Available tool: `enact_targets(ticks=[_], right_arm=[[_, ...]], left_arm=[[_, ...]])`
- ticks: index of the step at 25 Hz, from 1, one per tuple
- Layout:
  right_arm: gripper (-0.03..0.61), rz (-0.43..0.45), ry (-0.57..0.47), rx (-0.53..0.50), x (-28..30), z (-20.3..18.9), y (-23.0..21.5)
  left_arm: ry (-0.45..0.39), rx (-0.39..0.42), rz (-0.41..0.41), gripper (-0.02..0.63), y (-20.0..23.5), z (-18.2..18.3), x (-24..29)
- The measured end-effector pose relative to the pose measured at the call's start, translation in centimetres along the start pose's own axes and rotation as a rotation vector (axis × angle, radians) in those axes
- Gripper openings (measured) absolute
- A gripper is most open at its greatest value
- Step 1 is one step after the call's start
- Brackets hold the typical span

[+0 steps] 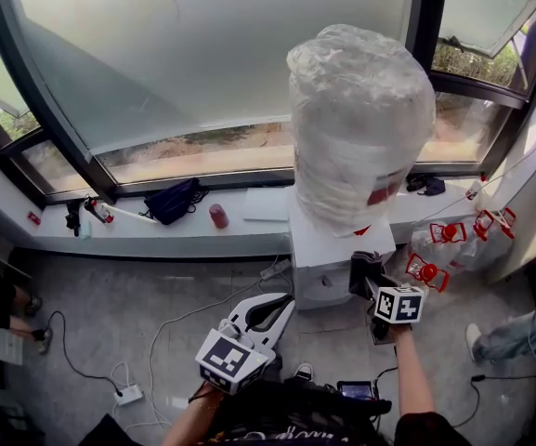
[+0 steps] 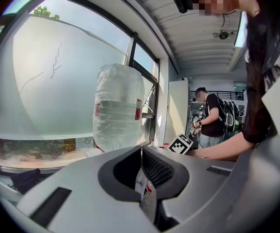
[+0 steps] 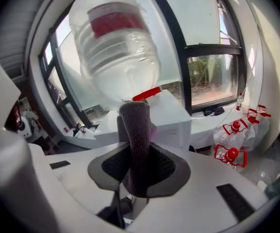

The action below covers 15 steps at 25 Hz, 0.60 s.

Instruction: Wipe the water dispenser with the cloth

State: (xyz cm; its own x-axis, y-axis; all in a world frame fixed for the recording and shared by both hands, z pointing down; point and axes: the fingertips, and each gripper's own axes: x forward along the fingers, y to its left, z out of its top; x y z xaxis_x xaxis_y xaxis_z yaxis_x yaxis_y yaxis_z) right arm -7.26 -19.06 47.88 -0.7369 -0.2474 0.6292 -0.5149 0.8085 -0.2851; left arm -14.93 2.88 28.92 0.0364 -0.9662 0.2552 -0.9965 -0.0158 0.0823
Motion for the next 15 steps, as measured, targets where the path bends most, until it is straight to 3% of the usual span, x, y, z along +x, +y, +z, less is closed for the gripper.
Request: enact_targets(ticks=[8,15], right_arm=[[0.106,0.143,0.1,-0.197,5.1,-4.2,9.8],[0.106,0.174,0.161,-0.314,9.1,-6.6,13.3]], left_arm=[[-0.02,-0.001,0.044,0.02,-0.7,-0.4,-2.0],[0.001,-0.008,0.122,0.02,0.2,-1.6,-4.5]])
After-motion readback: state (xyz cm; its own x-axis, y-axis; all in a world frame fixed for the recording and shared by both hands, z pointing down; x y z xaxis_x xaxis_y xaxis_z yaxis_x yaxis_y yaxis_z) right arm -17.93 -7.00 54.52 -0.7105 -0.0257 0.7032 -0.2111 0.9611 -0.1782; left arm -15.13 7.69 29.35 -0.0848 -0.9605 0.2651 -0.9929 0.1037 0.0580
